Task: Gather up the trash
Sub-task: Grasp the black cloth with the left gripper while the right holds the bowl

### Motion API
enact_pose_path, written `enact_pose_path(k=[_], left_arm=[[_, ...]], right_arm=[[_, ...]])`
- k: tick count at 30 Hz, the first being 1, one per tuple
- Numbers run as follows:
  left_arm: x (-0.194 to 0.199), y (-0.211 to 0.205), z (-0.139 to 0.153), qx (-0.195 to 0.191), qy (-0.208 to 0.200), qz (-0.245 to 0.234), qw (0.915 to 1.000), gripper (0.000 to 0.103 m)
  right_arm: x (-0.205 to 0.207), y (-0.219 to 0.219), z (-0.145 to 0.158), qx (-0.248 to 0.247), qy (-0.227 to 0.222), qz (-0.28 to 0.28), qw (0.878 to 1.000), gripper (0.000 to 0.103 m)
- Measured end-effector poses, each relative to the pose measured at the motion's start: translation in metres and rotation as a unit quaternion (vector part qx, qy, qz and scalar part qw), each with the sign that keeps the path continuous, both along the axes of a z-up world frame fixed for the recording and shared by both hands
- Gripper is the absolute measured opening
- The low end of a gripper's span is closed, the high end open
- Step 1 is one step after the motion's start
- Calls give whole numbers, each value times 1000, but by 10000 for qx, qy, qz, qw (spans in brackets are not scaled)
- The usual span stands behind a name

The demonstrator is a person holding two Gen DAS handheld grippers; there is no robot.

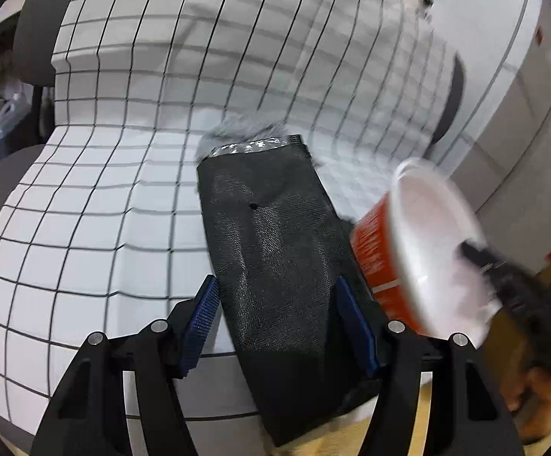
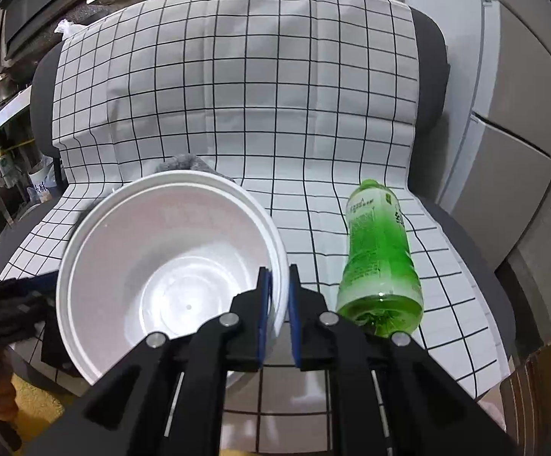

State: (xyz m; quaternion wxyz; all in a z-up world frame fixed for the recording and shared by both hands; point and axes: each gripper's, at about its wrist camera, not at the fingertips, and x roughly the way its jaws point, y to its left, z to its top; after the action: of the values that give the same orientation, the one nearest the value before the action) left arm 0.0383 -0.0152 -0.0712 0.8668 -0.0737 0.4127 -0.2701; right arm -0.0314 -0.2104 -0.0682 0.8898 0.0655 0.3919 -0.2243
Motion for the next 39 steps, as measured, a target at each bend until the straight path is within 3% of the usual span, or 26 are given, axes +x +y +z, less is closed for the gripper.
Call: enact_pose_path(k=[4, 9, 12, 14, 17, 22, 25, 26, 27, 30, 36, 39], left_arm=[[-6, 0, 19, -575, -140, -119, 9982, 62], [-6, -3, 21, -745, -170, -138, 9970, 38], [-9, -2, 23, -1030, -216, -361, 9938, 32], [-8, -4, 19, -781, -322, -364, 9958, 32], [10, -9, -6, -430, 177, -203, 9987, 31], [18, -14, -27, 119, 402, 24, 9991, 36], [21, -17, -27, 269, 376, -39, 9989, 35], [21, -17, -27, 253, 361, -60, 9990, 30], [20, -17, -22, 251, 275, -74, 9993, 20], [8, -14, -2, 103, -98, -106, 9998, 8], [-28, -14, 50, 138, -926, 59, 9956, 4], [-50, -20, 72, 203, -1300, 118, 9912, 4]], right_arm=[[-4, -4, -2, 75, -38, -42, 10000, 10], [-7, -12, -2, 181, -98, -122, 9997, 10], [-9, -17, -3, 205, -115, -191, 9995, 10], [-11, -19, -4, 217, -90, -234, 9994, 10], [-11, -20, -6, 163, 14, -249, 9996, 11], [-12, -17, -6, 102, 86, -200, 9997, 12], [-11, -15, -4, 66, 80, -148, 9998, 12], [-11, -15, -3, 65, 50, -129, 9999, 12], [-11, -15, -1, 78, -15, -124, 9999, 11], [-16, -13, 12, 169, -347, -76, 9992, 8], [-31, -14, 59, 482, -1189, 27, 9917, 6], [-47, -11, 80, 415, -1455, -61, 9885, 6]])
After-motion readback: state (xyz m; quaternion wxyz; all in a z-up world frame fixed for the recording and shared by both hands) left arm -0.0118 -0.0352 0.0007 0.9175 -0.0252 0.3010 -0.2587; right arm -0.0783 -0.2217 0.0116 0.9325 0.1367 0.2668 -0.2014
